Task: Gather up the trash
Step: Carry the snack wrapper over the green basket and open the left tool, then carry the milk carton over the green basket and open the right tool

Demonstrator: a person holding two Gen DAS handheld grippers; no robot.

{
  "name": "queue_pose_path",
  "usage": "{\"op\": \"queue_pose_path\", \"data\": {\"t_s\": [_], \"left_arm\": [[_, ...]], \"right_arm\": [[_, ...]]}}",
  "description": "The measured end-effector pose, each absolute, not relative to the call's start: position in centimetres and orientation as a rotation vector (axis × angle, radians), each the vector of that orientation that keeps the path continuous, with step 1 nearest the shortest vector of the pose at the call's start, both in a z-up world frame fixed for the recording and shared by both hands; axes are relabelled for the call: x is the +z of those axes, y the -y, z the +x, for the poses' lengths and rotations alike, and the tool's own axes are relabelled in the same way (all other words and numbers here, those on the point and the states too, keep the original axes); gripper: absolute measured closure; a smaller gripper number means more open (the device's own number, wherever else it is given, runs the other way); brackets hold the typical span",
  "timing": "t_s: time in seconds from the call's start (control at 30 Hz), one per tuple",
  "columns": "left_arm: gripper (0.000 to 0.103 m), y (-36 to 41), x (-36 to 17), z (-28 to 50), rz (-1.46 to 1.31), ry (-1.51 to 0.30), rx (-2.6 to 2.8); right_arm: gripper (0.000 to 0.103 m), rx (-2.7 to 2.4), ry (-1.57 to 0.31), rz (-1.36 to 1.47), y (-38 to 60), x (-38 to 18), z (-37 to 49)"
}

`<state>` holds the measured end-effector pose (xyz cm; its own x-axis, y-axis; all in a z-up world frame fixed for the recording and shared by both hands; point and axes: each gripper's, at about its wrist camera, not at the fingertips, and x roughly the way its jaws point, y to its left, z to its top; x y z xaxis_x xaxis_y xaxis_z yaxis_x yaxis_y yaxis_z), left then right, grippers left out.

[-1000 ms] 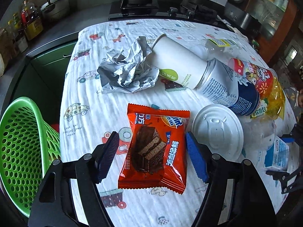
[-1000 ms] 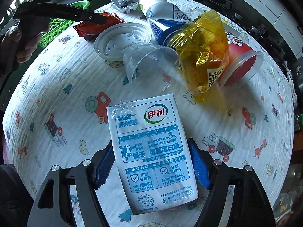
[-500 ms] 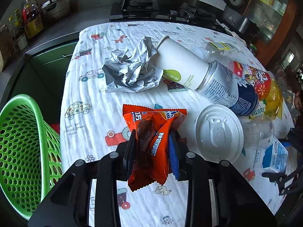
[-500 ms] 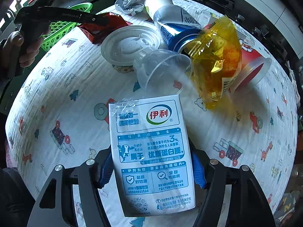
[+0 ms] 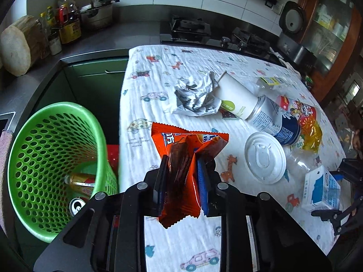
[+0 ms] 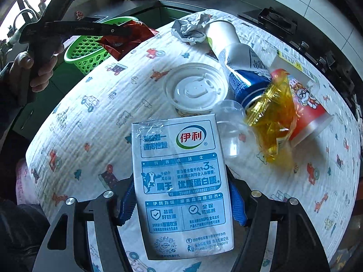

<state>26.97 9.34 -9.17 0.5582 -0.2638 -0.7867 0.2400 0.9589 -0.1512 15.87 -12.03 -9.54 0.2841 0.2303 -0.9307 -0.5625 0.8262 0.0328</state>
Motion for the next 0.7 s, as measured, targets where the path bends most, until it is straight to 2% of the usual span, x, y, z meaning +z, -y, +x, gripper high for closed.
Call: {"op": "queue_pose_path", "data": {"t_s": [0.27, 0.5, 0.63, 0.67, 0.7], "left_arm": [[0.080, -17.7, -6.0, 26.4, -0.091, -0.851, -0.118], [0.079, -22.9, -7.7, 28.2, -0.072, -0.882, 0.031], [0.071, -24.9, -9.8, 28.4, -0.092, -0.929, 0.063], [0.061, -25.3, -10.2, 28.4, -0.099, -0.936, 0.069], [0.057, -25.7, -10.6, 28.3, -0.105, -0.939, 0.082]], "right_arm": [[0.038, 0.626, -1.137, -0.355, 9.2, -7.9, 14.9], [0.038, 0.669, -1.059, -0.322, 6.0, -4.9, 16.7], [0.038, 0.681, -1.029, -0.306, 3.6, -3.9, 18.5], [0.038, 0.683, -1.024, -0.301, 2.9, -3.8, 19.0], [0.038, 0.684, -1.017, -0.294, 2.2, -3.6, 19.6]]}}
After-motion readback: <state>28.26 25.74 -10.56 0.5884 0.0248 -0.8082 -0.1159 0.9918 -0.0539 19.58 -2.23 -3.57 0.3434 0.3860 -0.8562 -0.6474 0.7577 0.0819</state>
